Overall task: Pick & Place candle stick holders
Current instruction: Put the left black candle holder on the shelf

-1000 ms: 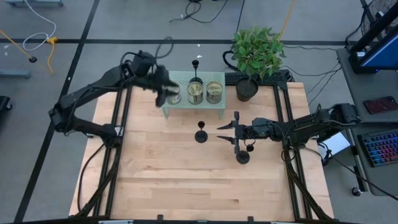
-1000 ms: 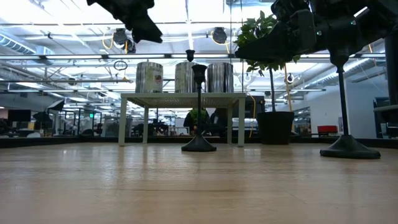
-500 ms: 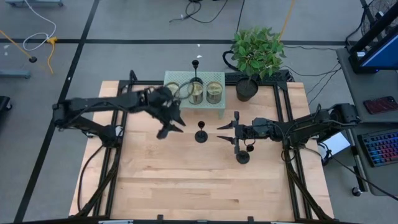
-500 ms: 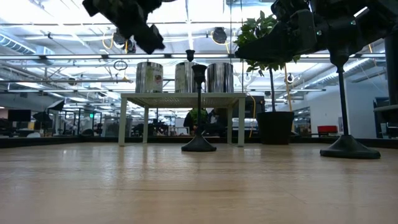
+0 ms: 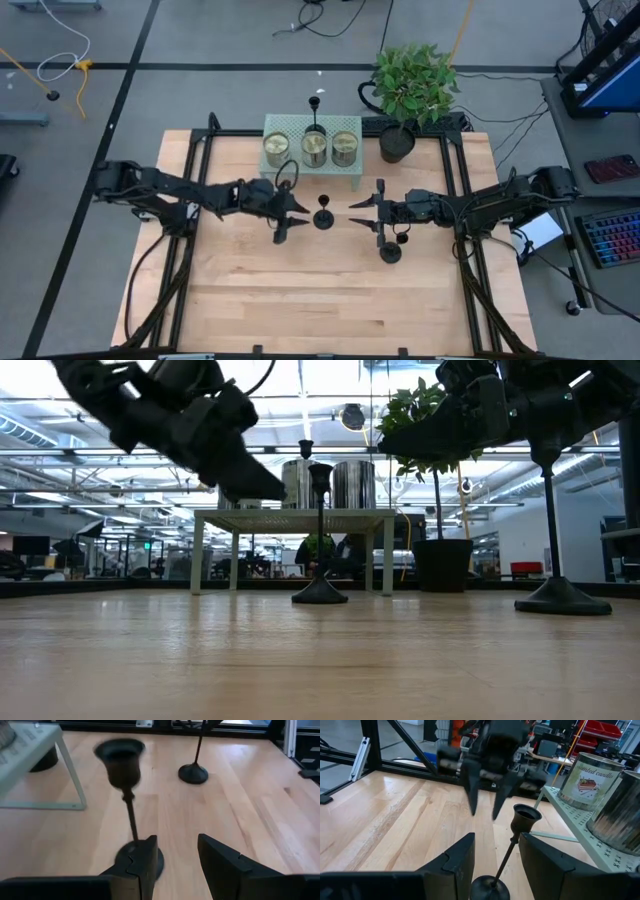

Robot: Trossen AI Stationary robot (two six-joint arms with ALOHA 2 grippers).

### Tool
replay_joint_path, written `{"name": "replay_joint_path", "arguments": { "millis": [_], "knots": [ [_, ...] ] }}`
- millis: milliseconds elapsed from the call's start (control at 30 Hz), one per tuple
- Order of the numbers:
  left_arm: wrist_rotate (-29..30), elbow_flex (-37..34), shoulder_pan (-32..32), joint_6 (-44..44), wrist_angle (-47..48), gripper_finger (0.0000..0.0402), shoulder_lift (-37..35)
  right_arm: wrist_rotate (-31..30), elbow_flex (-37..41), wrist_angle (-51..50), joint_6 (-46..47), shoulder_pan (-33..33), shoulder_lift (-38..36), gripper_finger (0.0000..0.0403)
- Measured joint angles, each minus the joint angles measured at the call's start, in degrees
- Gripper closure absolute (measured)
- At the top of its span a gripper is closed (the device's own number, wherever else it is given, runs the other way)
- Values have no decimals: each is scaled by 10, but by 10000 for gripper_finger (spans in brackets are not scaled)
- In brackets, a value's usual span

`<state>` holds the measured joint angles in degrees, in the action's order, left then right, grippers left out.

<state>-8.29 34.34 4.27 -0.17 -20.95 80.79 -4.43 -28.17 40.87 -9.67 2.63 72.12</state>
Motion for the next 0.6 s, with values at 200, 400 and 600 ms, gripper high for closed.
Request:
{"name": "replay_joint_path", "arguments": {
  "millis": [200,400,600],
  "knots": [
    [102,-13,-25,-4,-137,257,93,0,0,1,0,0,0,257],
    [188,-13,-28,-33,-256,257,169,0,0,0,0,0,0,257],
    [172,-10,-29,-41,-276,256,195,0,0,0,0,0,0,257]
  ]
}}
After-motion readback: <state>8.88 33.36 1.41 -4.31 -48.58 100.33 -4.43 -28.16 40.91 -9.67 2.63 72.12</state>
